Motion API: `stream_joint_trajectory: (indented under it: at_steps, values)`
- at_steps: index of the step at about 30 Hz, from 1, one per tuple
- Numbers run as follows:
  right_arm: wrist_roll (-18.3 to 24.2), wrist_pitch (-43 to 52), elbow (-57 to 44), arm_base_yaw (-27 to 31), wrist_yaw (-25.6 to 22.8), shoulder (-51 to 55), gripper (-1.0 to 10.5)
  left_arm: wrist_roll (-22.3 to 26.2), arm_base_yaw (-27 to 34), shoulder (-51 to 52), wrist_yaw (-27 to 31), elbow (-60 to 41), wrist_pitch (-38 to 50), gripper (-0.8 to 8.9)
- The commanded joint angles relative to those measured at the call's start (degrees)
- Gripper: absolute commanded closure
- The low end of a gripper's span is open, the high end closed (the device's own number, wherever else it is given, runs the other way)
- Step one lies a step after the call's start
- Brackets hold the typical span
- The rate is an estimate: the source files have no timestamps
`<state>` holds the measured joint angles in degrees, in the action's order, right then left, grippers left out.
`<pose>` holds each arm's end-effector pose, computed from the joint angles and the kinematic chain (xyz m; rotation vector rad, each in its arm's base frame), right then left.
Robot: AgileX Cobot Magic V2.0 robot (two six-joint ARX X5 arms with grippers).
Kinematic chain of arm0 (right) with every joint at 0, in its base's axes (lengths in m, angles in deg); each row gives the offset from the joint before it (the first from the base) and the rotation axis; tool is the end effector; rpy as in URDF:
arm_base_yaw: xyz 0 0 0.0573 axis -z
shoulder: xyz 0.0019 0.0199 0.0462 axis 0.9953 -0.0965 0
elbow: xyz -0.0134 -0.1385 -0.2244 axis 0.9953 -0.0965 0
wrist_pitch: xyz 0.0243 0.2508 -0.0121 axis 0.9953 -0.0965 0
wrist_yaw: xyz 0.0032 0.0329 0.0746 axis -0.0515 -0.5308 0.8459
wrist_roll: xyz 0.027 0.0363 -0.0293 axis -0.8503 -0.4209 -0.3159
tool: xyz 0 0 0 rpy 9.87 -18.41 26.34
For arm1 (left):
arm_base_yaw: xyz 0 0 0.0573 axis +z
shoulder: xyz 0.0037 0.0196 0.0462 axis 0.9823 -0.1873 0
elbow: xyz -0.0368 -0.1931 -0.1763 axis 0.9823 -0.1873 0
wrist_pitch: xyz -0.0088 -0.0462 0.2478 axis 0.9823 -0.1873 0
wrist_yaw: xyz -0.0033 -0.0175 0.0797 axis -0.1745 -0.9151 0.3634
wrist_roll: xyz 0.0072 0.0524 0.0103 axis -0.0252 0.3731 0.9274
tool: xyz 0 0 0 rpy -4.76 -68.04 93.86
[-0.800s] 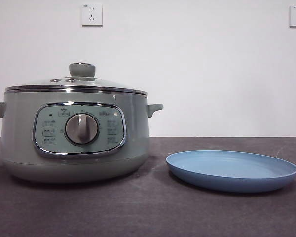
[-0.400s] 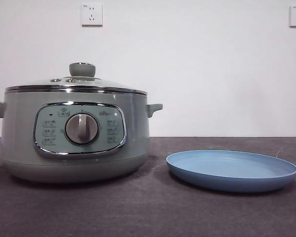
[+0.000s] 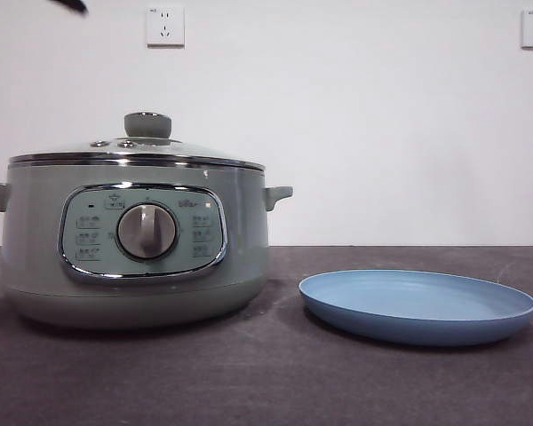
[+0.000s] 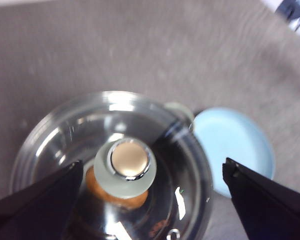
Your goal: Take the potato out from the steamer,put the potato on the plate,close the lid
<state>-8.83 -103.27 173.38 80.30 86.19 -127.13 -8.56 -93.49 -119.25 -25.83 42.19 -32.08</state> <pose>0.1901 0.0294 0.4849 -0.0289 0.3803 0.6586 0.2547 -0.0753 0.4010 -0.0331 0.7139 -0.5817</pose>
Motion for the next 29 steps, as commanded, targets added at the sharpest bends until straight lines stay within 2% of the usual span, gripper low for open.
stream_joint_trajectory:
  at_steps: [1,6,14,19,21,25,26,29]
  values:
    - [0.2,-0.3,0.1,-0.1,-0.1,-0.1,3.5,1.4,-1.8,-3.6,3.1,0.0,-0.4,3.43]
    - [0.2,-1.1,0.1,-0.1,-0.1,-0.1,3.5,1.5,-4.6,-9.1,11.0,0.0,0.0,3.43]
    - [0.2,-1.3,0.1,-0.1,-0.1,-0.1,3.5,1.7,-6.7,-15.3,11.9,0.0,2.2,3.43]
    - [0.2,-1.4,0.1,-0.1,-0.1,-0.1,3.5,1.7,-7.5,-16.2,15.8,0.0,2.4,3.52]
    - [0.2,-1.4,0.1,-0.1,-0.1,-0.1,3.5,1.7,-7.6,-16.2,16.6,0.0,2.7,4.35]
    - [0.2,-1.4,0.1,-0.1,-0.1,-0.1,3.5,1.9,-7.6,-16.2,17.3,0.0,2.6,7.83]
    - [0.2,-1.6,0.1,-0.1,-0.1,-0.1,3.5,2.2,-7.6,-16.2,17.3,0.0,2.6,8.33]
    - [0.2,-1.9,0.1,-0.1,-0.1,-0.1,3.5,2.8,-7.6,-16.2,17.3,0.0,2.5,8.21]
